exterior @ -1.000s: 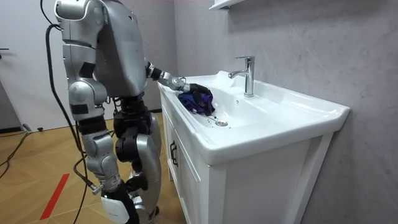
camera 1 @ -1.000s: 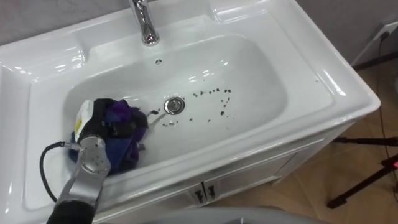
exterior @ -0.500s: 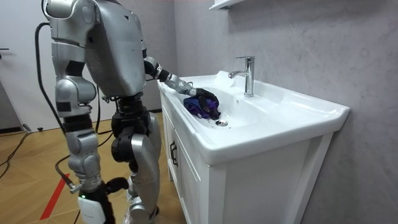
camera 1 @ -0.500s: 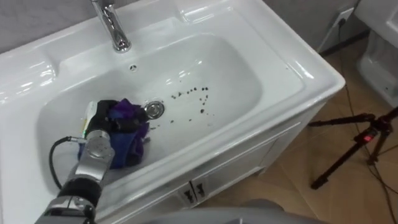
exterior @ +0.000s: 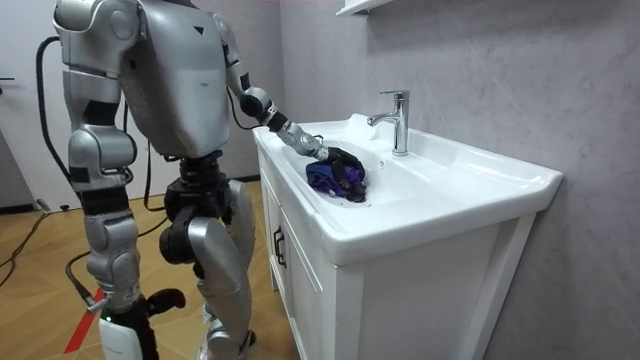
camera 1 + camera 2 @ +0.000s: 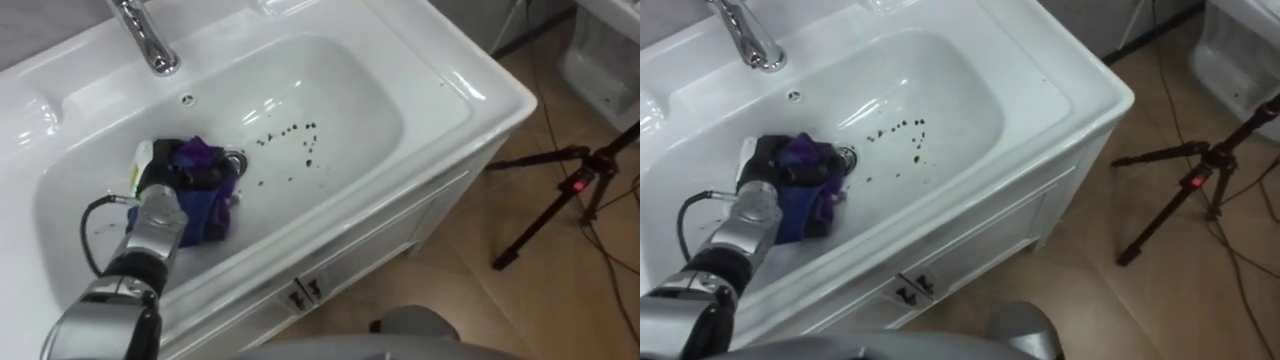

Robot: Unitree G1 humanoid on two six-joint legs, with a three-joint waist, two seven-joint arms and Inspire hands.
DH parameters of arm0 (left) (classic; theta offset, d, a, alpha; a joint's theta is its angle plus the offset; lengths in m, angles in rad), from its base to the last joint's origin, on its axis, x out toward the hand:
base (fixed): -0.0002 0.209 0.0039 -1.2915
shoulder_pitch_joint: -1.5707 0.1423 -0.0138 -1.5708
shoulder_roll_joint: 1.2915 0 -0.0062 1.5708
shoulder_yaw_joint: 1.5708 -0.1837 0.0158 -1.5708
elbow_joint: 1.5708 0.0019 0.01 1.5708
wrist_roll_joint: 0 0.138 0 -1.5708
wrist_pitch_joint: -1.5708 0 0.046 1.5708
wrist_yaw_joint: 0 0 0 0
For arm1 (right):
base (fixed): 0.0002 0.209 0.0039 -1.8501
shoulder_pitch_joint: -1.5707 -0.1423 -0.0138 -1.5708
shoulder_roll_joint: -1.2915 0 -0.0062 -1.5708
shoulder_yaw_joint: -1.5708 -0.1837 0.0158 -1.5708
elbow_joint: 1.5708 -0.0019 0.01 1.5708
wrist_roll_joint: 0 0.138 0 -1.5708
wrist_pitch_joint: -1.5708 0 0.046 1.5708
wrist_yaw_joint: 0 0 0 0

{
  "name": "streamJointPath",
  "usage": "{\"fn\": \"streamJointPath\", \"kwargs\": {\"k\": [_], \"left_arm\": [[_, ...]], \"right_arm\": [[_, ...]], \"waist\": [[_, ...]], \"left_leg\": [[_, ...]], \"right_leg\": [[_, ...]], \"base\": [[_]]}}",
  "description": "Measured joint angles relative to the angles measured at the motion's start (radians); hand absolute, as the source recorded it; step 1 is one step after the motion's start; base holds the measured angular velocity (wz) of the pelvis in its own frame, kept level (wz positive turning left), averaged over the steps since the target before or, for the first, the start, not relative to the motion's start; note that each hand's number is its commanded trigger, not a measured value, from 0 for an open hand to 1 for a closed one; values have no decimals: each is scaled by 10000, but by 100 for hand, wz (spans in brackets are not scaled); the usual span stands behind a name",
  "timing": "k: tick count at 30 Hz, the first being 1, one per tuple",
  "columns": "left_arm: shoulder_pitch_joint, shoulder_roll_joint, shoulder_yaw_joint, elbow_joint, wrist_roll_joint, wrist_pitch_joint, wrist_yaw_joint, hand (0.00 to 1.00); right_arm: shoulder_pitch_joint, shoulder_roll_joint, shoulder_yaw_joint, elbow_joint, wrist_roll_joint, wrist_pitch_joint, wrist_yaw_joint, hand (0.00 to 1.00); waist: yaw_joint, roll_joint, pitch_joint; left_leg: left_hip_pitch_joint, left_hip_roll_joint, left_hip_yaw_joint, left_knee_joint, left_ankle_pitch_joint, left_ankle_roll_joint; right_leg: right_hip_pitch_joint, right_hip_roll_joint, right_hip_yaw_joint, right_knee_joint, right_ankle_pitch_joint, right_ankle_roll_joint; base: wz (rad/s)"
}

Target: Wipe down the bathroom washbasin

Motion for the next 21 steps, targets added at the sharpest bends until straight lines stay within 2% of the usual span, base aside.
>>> {"fn": "streamJointPath", "kwargs": {"k": [5,7,9,11,14,21], "left_arm": [[-262,-64,-30,132,-504,-203,489,100],[-404,-202,-52,159,-701,-270,743,100],[-630,-301,-136,259,-851,-412,858,100],[-983,-483,-493,431,-832,-529,922,100],[-1213,-835,-585,501,-848,-631,1314,100],[-1341,-897,-826,439,-1497,-751,1666,100]], "right_arm": [[-297,-9,718,65,-11,-43,-234,0],[-341,19,975,107,34,-37,-304,0],[-509,24,1219,100,128,-47,-321,0],[-667,37,1445,88,240,-63,-373,0],[-849,151,1482,70,232,-209,-626,0],[-892,259,2180,129,516,-262,-734,0]], "waist": [[-2,-102,29],[-1,-220,74],[1,-347,154],[-20,-507,159],[-115,-649,151],[-373,-715,148]], "left_leg": [[-435,-50,134,9,73,-20],[-445,-109,159,34,140,-36],[-494,-143,160,36,198,-42],[-611,-164,161,35,243,-30],[-753,-198,182,18,300,9],[-794,-189,199,-69,323,85]], "right_leg": [[-593,-24,143,414,-20,-37],[-733,-68,145,507,-37,-63],[-776,-112,135,512,-25,-80],[-924,-103,150,509,-9,-85],[-1096,-52,366,492,46,-22],[-1080,-83,381,291,220,88]], "base": [[-8],[0],[0],[0],[0],[0]]}}
